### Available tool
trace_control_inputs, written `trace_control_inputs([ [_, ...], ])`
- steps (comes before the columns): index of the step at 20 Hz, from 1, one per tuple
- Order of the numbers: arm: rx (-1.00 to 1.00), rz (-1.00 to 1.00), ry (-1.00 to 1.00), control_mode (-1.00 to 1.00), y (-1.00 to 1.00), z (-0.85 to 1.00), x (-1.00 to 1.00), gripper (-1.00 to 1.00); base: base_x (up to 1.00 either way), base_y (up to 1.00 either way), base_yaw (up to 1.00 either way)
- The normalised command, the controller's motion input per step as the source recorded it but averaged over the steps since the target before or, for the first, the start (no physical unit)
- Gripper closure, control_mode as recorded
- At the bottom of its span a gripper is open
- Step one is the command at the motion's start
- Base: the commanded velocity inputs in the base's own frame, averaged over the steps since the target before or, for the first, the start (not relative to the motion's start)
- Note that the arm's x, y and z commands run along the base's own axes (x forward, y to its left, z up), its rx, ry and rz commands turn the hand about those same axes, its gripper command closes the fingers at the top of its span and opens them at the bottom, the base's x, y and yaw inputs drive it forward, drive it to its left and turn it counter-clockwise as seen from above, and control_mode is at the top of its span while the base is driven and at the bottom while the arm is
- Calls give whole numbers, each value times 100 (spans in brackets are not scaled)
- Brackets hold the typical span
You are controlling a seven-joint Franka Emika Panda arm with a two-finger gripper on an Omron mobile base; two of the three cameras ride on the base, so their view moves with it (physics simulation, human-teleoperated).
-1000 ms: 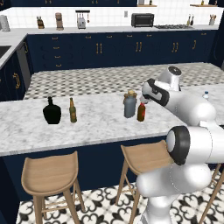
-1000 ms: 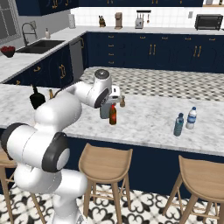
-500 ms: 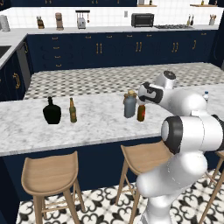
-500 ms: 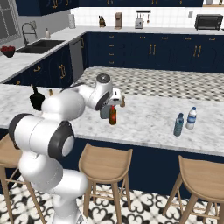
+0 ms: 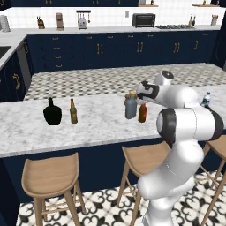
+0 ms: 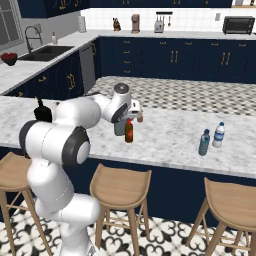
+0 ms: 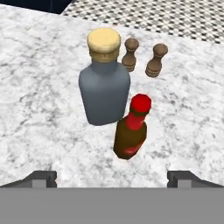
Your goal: Move the plastic bottles in the middle to the plastics group, and the glass bottles in the middle to the glass group.
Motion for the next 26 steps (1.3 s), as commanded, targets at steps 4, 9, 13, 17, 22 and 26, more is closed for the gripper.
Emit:
trace_control_inputs([
  [4,0,4,0,-100,-13,-25,9,-100,0,0,0],
  [9,0,3,0,-100,0,-10,13,-100,0,0,0],
  [13,0,3,0,-100,0,-15,36,-100,0,0,0],
  [17,0,3,0,-100,0,-10,24,-100,0,0,0],
  [22,0,4,0,-100,-10,-3,10,-100,0,0,0],
  [26,0,4,0,-100,-3,-1,2,-100,0,0,0],
])
